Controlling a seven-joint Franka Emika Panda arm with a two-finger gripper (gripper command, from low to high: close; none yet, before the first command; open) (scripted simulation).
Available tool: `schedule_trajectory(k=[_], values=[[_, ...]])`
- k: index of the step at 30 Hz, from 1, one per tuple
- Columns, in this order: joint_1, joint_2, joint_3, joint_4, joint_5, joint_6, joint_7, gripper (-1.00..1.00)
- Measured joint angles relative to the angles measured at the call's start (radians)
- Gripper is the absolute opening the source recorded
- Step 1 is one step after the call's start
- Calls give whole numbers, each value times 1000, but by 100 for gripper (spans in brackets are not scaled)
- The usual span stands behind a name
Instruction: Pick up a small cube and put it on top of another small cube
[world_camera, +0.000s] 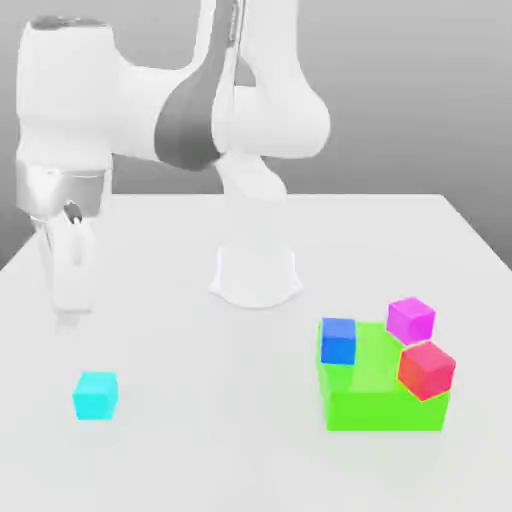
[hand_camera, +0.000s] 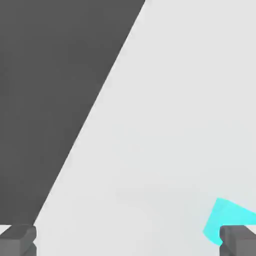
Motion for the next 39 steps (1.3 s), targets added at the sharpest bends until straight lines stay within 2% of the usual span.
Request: schedule_trajectory(k=[4,9,10,17,24,32,39], values=[[-49,142,-12,-59,85,90,77,0],[-76,323,19,-37,126,233,68,0],[-80,359,23,-30,128,262,66,-100],[-82,368,25,-29,127,271,67,-100],[-54,149,26,-64,91,89,95,-100],[311,-23,214,-12,130,-118,102,-100],[544,-137,409,31,192,-276,89,-100]])
